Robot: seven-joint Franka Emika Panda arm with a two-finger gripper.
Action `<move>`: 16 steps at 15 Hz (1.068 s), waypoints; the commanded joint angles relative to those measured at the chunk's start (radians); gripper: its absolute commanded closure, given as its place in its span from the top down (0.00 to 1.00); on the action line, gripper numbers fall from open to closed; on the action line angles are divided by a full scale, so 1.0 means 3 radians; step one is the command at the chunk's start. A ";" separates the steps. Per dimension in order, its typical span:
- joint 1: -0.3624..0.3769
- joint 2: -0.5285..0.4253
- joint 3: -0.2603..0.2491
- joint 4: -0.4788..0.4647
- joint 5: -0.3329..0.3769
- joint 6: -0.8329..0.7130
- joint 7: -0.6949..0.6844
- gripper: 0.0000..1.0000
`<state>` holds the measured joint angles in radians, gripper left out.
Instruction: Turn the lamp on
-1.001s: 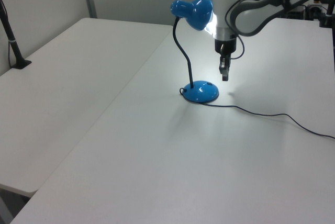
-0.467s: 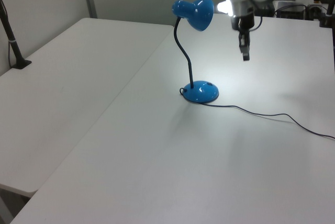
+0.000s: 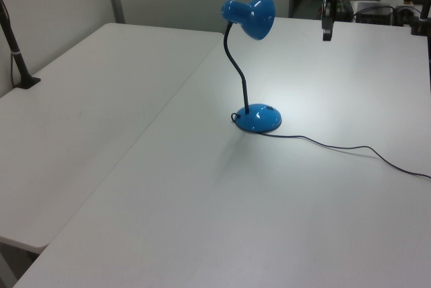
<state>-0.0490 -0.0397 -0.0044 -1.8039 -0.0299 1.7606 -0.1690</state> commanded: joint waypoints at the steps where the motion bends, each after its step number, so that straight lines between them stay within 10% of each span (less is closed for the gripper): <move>1: -0.0011 -0.0021 -0.0001 0.0280 0.0008 -0.0213 -0.0009 1.00; 16: -0.0072 0.0097 -0.0047 0.0578 0.0141 -0.0270 0.0006 1.00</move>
